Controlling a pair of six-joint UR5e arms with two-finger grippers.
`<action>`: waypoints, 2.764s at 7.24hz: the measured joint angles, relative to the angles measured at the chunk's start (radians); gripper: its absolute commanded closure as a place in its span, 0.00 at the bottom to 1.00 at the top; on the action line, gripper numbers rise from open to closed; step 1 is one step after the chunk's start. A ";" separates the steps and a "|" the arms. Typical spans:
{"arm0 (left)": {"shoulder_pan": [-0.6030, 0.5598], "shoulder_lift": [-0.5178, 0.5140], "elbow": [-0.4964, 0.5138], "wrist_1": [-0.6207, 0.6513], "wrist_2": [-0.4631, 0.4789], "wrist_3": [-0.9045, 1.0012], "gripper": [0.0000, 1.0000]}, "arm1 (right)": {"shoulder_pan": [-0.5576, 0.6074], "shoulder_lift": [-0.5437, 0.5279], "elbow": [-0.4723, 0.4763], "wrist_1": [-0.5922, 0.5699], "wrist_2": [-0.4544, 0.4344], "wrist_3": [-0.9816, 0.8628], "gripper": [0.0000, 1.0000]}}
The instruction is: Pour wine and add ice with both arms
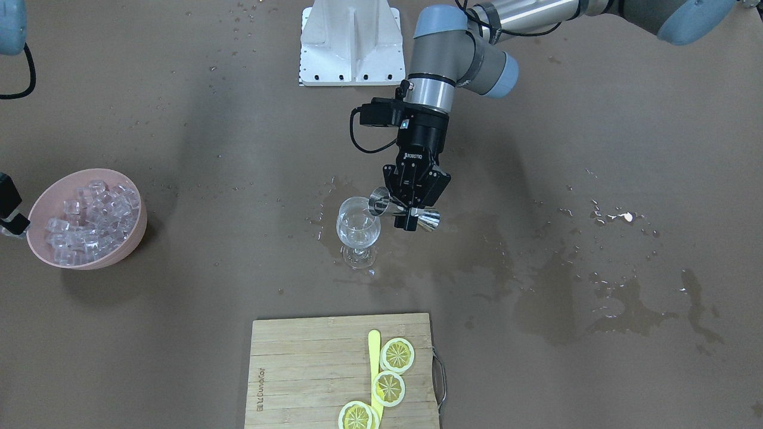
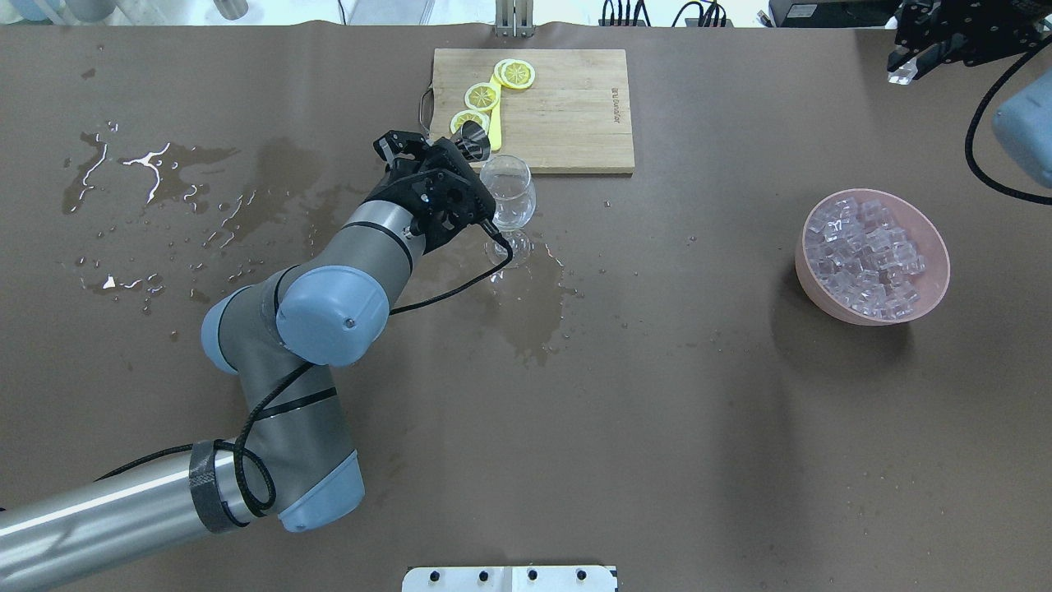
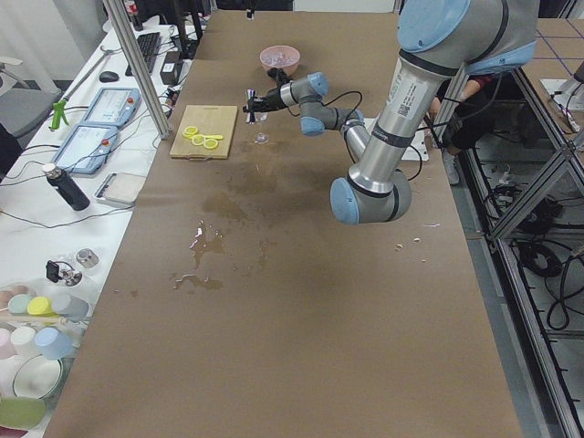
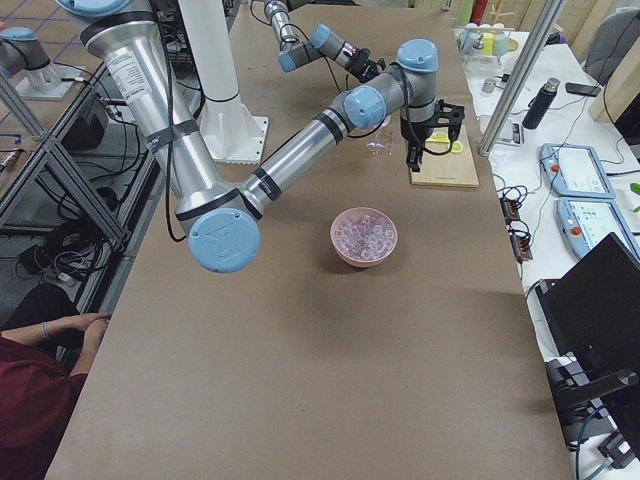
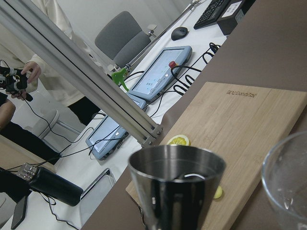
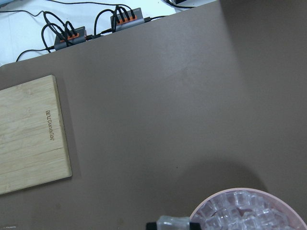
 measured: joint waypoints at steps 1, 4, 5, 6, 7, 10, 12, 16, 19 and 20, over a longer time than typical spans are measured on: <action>0.002 -0.001 -0.001 0.001 0.004 0.026 1.00 | -0.013 0.014 -0.001 0.000 -0.001 0.000 0.77; 0.003 -0.015 -0.006 0.047 0.035 0.112 1.00 | -0.041 0.053 -0.001 0.000 -0.001 0.001 0.77; 0.003 -0.020 -0.008 0.062 0.044 0.139 1.00 | -0.053 0.063 -0.004 -0.001 -0.002 0.002 0.77; 0.003 -0.024 -0.009 0.078 0.047 0.160 1.00 | -0.063 0.079 -0.010 -0.002 -0.002 0.004 0.77; 0.003 -0.027 -0.009 0.091 0.049 0.179 1.00 | -0.073 0.100 -0.016 -0.002 -0.002 0.005 0.77; 0.003 -0.033 -0.007 0.124 0.068 0.226 1.00 | -0.106 0.141 -0.020 -0.002 -0.005 0.009 0.77; 0.004 -0.038 -0.005 0.128 0.087 0.262 1.00 | -0.134 0.167 -0.020 -0.003 -0.009 0.037 0.78; 0.004 -0.046 -0.007 0.162 0.116 0.313 1.00 | -0.159 0.221 -0.040 -0.003 -0.012 0.064 0.78; 0.007 -0.048 -0.004 0.173 0.158 0.381 1.00 | -0.165 0.270 -0.090 -0.002 -0.013 0.064 0.78; 0.011 -0.048 -0.004 0.174 0.172 0.401 1.00 | -0.165 0.278 -0.104 -0.002 -0.013 0.063 0.78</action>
